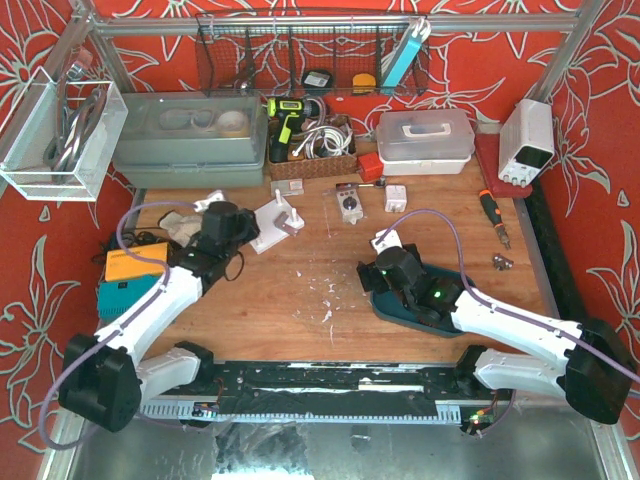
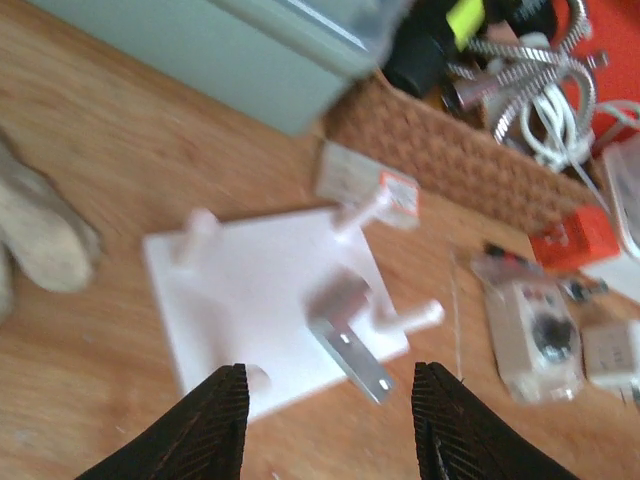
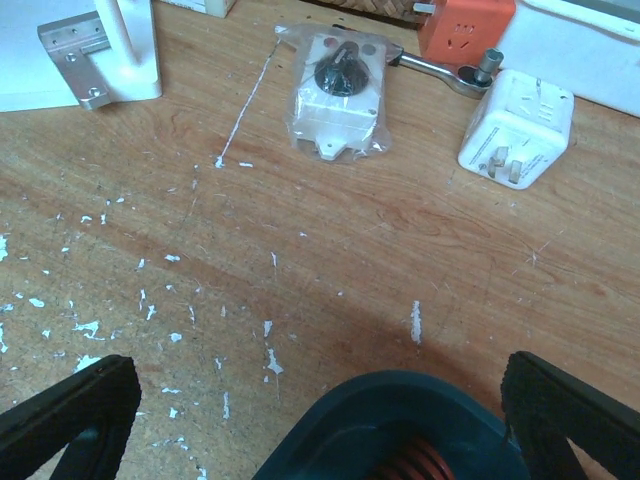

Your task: Install the large spring

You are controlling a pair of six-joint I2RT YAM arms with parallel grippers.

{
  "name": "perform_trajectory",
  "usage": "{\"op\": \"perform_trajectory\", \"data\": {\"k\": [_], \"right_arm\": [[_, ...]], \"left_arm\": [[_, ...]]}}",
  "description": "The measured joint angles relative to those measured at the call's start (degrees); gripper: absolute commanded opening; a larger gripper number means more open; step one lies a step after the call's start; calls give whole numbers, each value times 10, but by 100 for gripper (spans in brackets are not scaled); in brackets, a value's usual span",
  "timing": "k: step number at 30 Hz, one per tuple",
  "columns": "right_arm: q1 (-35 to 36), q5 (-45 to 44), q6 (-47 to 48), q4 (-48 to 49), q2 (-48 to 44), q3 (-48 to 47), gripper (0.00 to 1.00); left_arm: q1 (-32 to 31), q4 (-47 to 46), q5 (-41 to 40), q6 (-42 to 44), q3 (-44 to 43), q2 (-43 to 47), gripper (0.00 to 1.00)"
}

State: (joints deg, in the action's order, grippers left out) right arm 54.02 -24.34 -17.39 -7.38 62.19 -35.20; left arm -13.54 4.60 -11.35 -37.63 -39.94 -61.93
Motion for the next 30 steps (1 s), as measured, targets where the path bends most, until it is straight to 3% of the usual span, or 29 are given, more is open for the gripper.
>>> {"op": "perform_trajectory", "data": {"k": [4,11,21,30], "right_arm": [[0,2,0,1,-1,0,99],[0,-3,0,4,-16,0,99],[0,-22,0,6,-31,5,99],[0,-27,0,6,-42,7,99]], "left_arm": [[-86,11,-30,-29,-7,-33,46],[-165,21,-67,-99,-48,-146,53],[-188,33,-79,-188,-132,-315,48],[-191,60,-115,-197,-219,-402,48]]}}
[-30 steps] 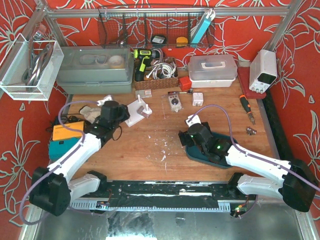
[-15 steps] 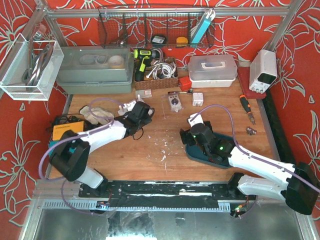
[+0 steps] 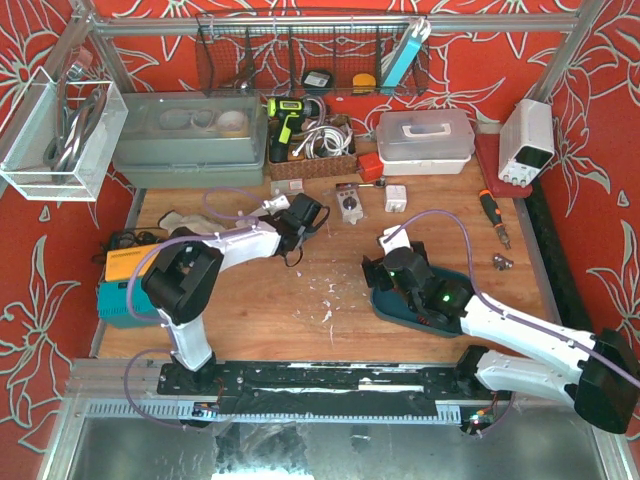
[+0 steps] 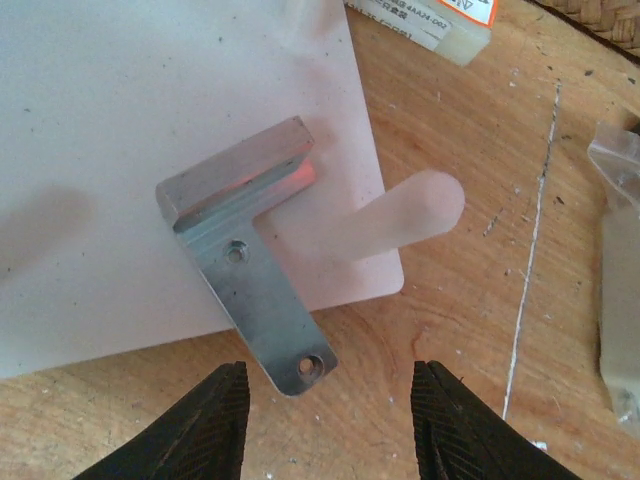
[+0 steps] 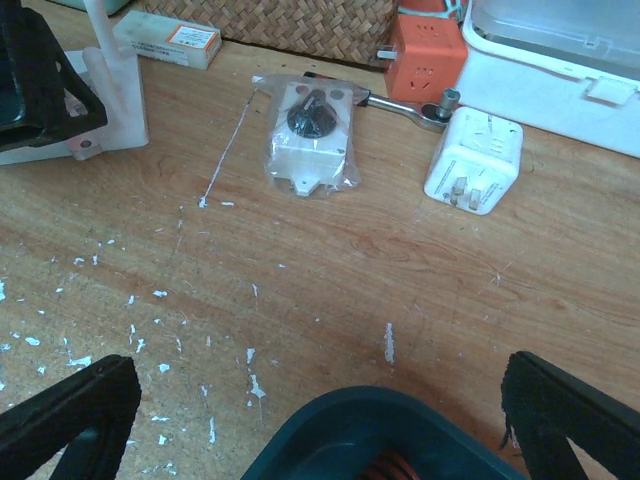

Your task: Install the large spring

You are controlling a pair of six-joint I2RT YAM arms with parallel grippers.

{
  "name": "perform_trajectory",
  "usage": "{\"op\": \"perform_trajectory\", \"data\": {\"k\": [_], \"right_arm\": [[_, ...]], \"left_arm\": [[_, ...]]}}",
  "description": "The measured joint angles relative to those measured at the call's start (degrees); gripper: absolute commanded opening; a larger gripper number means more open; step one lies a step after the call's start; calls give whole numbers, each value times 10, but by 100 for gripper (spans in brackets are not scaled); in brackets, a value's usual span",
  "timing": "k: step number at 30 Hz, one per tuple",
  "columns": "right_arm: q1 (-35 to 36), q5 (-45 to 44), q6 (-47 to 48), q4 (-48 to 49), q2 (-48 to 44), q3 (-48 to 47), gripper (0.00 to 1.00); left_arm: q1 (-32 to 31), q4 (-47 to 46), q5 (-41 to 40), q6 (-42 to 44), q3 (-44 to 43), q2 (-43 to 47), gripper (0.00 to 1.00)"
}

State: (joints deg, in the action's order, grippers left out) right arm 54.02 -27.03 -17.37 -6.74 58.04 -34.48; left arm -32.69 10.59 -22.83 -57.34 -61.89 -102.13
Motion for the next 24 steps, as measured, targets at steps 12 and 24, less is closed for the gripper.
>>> {"op": "perform_trajectory", "data": {"k": [12,24], "right_arm": [[0,62,4,43,-2,16,99],[0,121,5,80,-20,35,99]], "left_arm": [[0,18,-33,-2,-23,-55,46],[10,18,-37,7,-50,-75,41]]}}
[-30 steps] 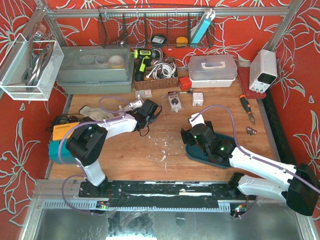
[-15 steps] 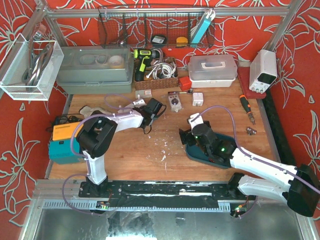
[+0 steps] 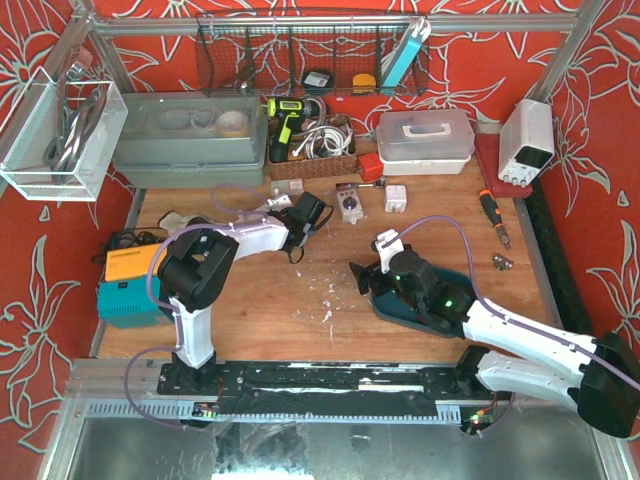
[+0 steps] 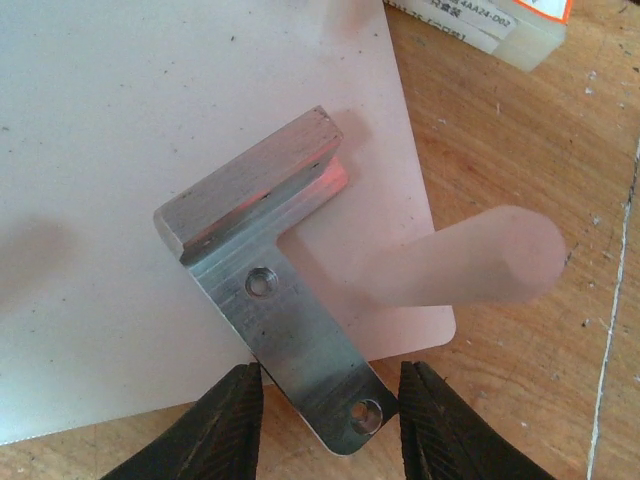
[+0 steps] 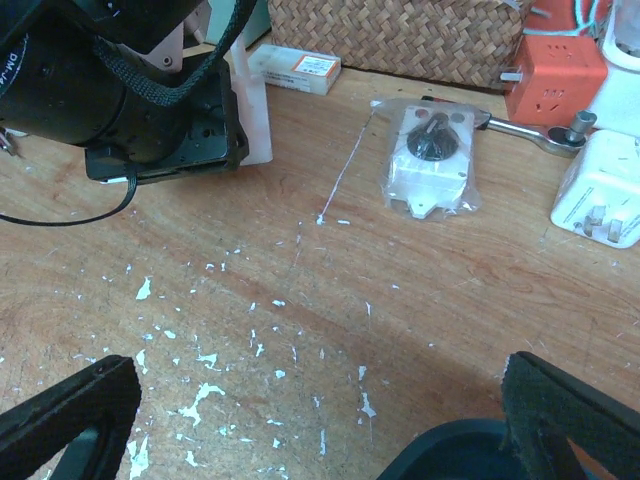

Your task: Install the large spring

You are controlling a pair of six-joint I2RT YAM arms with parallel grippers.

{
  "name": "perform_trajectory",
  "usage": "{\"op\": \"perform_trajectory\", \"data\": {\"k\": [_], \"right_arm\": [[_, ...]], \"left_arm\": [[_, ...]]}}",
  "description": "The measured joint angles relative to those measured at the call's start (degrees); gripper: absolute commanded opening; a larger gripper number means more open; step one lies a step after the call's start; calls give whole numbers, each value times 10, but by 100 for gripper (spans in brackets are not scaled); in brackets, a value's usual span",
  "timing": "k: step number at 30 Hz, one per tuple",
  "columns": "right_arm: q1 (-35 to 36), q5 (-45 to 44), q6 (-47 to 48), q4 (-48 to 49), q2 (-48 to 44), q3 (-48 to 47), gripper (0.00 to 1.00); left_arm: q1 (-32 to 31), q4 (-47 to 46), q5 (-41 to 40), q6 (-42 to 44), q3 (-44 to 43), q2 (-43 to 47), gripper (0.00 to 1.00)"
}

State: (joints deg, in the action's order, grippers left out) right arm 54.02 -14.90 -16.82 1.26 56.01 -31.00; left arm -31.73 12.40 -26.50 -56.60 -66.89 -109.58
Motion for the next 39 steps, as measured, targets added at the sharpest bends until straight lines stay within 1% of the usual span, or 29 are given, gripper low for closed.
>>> {"op": "perform_trajectory", "data": {"k": [7,14,20,26,31,39], "right_arm": [[0,0,0,1,-9,0,99],[0,-8,0,1,-22,0,99],[0,-18,0,0,-22,0,99],[0,-22,0,0,-22,0,99],[0,-29,0,0,-25,0,99],[0,-32,0,-1,-30,0,99]], "left_arm": [[7,0,0,-1,-1,-1,39],[7,8,2,-5,-1,-1,34],[7,12,5,-9,2,-1,36],[7,17,3,-11,2,-5,34],[7,26,-3,-11,-2,-17,28],[7,31,-7,-8,-3,-17,14]]}}
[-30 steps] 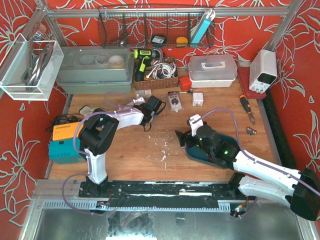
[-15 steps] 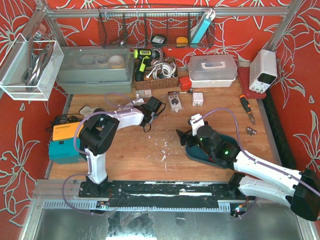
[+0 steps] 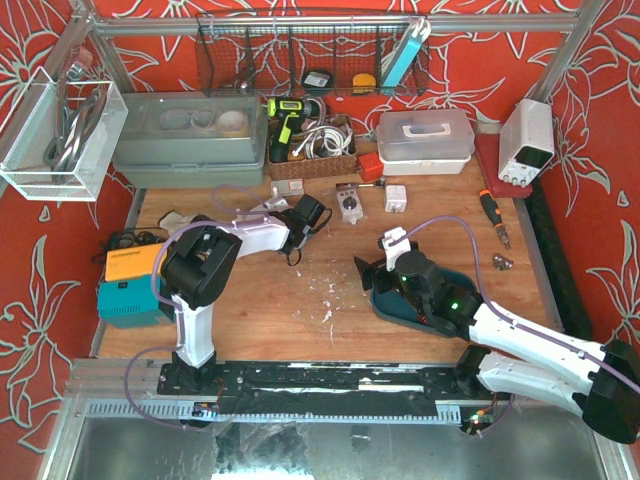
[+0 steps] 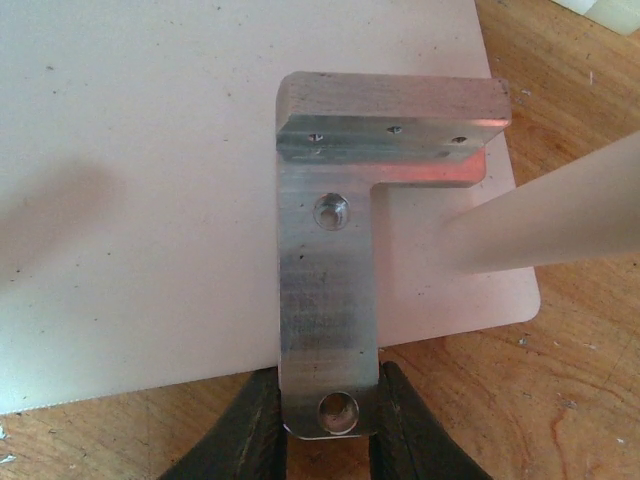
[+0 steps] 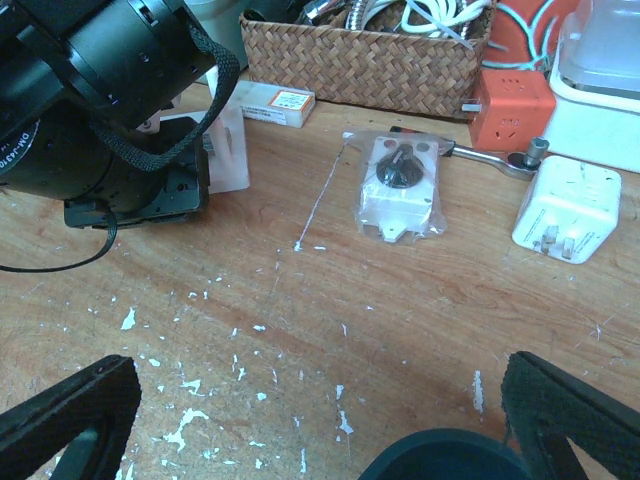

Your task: Install the large spring

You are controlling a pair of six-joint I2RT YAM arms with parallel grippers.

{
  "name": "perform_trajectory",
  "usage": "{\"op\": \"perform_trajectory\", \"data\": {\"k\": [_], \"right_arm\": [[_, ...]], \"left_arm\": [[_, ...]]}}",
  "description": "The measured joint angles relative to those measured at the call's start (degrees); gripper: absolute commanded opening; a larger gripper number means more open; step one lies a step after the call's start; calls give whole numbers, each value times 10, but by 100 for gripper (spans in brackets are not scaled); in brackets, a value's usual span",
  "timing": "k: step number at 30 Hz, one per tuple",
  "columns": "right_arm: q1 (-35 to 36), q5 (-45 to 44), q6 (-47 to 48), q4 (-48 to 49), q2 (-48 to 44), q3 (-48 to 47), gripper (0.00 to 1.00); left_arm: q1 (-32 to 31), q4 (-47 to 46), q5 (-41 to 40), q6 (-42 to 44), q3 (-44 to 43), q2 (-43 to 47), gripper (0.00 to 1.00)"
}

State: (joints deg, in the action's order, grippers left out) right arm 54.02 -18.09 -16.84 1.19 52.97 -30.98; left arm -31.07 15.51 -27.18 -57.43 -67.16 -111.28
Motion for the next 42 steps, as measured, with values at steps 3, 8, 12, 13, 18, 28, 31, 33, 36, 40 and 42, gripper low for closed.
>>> {"op": "perform_trajectory", "data": {"k": [3,8,12,13,18,28,31,33,36,40,42], "right_arm": [[0,0,0,0,0,0,99],[0,0,0,-3,0,0,99],[0,0,0,-4,0,0,99],[0,0,0,-4,0,0,99],[0,-1,0,-5,0,0,99],[0,-6,0,-12,2,0,99],[0,-9,0,-13,3,0,99],[0,-13,0,-14,3,0,99],[0,-20,0,-19,3,0,99],[0,-34,-2,-24,2,0,99],[0,-40,-2,-25,2,0,99]], "left_arm": [[0,1,0,2,0,1,13],[-1,7,1,3,9,17,10],[-5,12,0,3,24,43,9],[-8,13,0,3,30,51,9],[-30,15,1,3,67,89,6],[-89,-2,22,60,153,174,2],[-103,-41,50,98,157,175,3],[-107,-76,75,125,163,174,3],[-107,-103,97,164,148,155,3],[-106,-105,106,205,61,81,4],[-104,-104,106,217,19,46,6]]}}
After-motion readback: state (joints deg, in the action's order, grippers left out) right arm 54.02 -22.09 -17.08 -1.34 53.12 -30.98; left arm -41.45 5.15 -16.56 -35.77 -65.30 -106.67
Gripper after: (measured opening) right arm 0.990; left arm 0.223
